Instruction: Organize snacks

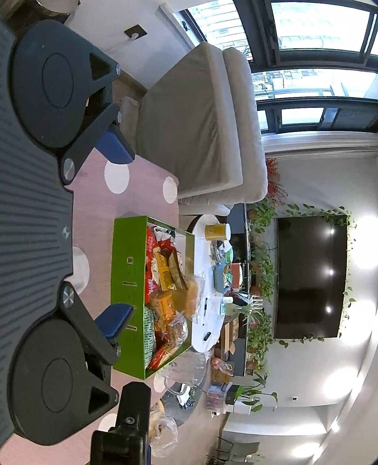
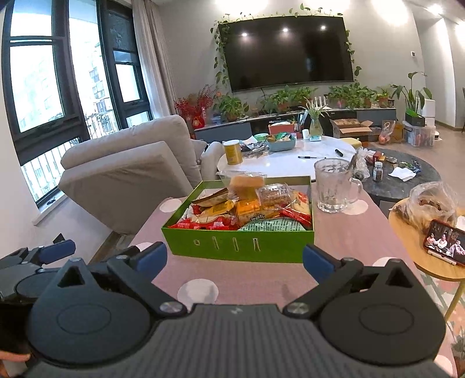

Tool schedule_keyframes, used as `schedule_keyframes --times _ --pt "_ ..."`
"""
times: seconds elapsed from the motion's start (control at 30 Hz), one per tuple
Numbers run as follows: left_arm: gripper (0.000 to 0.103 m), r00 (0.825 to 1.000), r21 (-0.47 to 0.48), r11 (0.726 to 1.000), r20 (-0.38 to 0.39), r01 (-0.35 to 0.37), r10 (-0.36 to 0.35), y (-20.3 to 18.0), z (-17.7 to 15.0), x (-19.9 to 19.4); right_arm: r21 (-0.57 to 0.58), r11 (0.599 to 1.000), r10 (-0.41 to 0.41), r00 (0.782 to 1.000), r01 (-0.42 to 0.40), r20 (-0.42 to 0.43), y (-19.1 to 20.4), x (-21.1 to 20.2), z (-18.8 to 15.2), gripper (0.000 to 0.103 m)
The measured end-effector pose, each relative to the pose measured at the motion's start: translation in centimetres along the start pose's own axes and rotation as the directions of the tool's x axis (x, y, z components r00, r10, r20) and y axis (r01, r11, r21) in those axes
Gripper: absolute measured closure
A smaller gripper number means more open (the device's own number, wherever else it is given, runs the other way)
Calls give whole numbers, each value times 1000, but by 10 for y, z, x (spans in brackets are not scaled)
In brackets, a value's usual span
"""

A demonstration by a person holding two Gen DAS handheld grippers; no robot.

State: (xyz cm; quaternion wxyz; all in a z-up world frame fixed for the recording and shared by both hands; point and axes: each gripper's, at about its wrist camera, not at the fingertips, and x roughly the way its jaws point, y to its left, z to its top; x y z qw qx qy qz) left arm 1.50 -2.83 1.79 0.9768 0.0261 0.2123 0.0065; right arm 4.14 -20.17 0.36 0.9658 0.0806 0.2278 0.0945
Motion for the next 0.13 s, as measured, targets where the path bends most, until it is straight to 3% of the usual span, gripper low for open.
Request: schedule_keyframes --times 0.13 --pt "0 1000 -4 1000 -6 3 -3 1 -1 0 -8 1000 0 1000 0 -6 2 0 -1 32"
